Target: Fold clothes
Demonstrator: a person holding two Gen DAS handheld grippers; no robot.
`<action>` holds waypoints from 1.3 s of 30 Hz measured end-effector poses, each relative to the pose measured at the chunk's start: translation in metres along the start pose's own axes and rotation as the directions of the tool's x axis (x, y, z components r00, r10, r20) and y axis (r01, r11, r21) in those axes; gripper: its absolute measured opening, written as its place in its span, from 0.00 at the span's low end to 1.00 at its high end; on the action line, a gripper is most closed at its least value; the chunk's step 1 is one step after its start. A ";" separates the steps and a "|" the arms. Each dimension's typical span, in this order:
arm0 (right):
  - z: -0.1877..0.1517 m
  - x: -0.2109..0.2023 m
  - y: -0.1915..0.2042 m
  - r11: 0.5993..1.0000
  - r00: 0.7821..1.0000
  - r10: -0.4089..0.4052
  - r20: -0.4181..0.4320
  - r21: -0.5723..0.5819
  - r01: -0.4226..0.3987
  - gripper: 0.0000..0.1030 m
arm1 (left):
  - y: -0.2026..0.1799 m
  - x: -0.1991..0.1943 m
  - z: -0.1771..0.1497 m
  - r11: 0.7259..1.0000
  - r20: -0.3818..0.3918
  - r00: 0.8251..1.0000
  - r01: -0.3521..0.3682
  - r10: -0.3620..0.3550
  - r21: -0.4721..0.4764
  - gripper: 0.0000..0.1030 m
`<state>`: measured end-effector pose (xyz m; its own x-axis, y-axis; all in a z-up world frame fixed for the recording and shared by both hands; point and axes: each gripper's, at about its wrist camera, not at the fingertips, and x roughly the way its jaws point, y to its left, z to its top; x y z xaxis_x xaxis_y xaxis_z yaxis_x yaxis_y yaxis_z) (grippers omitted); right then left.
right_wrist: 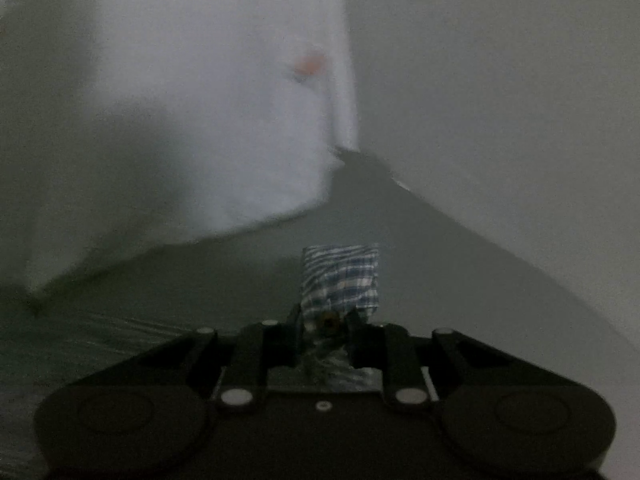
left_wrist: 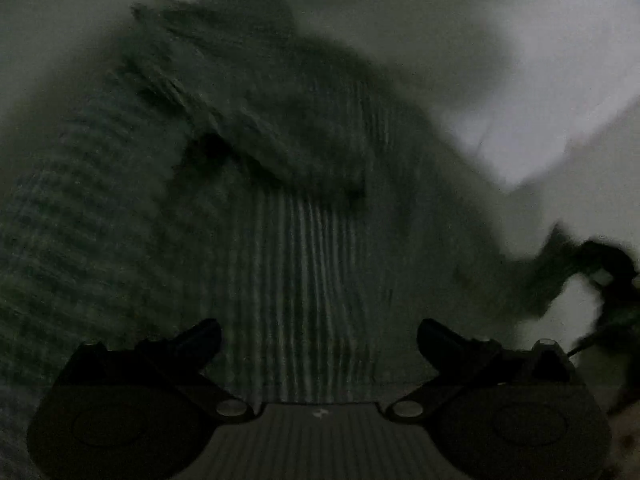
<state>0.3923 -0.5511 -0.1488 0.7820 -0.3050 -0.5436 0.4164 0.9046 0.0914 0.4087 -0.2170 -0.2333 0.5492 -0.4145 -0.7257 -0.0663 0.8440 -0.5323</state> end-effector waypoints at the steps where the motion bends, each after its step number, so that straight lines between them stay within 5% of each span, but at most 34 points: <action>1: 0.002 -0.011 0.028 1.000 1.000 0.025 0.018 -0.019 -0.024 0.20 | 0.012 -0.015 0.008 1.000 0.031 0.999 0.028 -0.028 -0.001 1.00; 5: 0.003 -0.066 0.157 0.986 0.986 0.143 0.080 -0.100 -0.135 0.20 | 0.073 -0.080 0.042 0.996 0.139 0.987 0.079 -0.084 0.039 1.00; 9: -0.016 -0.124 0.310 0.923 0.929 0.361 0.086 -0.177 -0.342 0.20 | 0.149 -0.154 0.073 0.997 0.239 0.969 0.041 -0.056 0.067 1.00; 12: -0.048 -0.150 0.421 0.838 0.861 0.509 -0.003 -0.226 -0.497 0.25 | 0.217 -0.199 0.081 0.999 0.276 0.960 -0.027 0.033 -0.026 1.00; 14: -0.080 -0.152 0.485 0.775 0.818 0.559 -0.136 -0.266 -0.573 0.45 | 0.257 -0.216 0.081 0.992 0.270 0.957 -0.077 0.102 -0.102 1.00; 17: -0.113 -0.159 0.523 0.733 0.811 0.539 -0.226 -0.348 -0.584 0.49 | 0.299 -0.230 0.076 0.973 0.244 0.954 -0.131 0.175 -0.188 1.00; 20: -0.126 -0.167 0.500 0.740 0.833 0.511 -0.211 -0.385 -0.551 0.64 | 0.313 -0.236 0.066 0.968 0.230 0.956 -0.132 0.181 -0.213 1.00; 22: -0.133 -0.165 0.459 0.784 0.868 0.446 -0.218 -0.373 -0.496 0.64 | 0.308 -0.228 0.062 0.975 0.197 0.967 -0.122 0.159 -0.187 1.00; 26: -0.148 -0.157 0.354 0.867 0.952 0.225 -0.208 -0.404 -0.293 0.64 | 0.285 -0.210 0.052 0.989 0.129 0.987 -0.085 0.101 -0.120 1.00; 28: -0.153 -0.158 0.293 0.892 0.971 0.113 -0.211 -0.408 -0.193 0.64 | 0.262 -0.199 0.046 0.996 0.094 0.994 -0.050 0.056 -0.068 1.00; 34: -0.163 -0.174 0.107 0.948 0.963 -0.136 -0.233 -0.314 0.058 0.70 | 0.181 -0.161 0.020 0.992 0.004 1.000 0.022 -0.022 0.120 1.00; 39: -0.181 -0.174 0.011 0.970 0.956 -0.127 -0.265 -0.233 0.064 0.77 | 0.136 -0.143 -0.022 0.979 -0.047 0.999 -0.010 0.020 0.205 1.00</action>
<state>0.1761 -0.4343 -0.2044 0.5714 -0.3274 -0.7525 0.3464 0.9275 -0.1405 0.3026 -0.0501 -0.2116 0.5081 -0.4129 -0.7559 0.1002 0.9000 -0.4243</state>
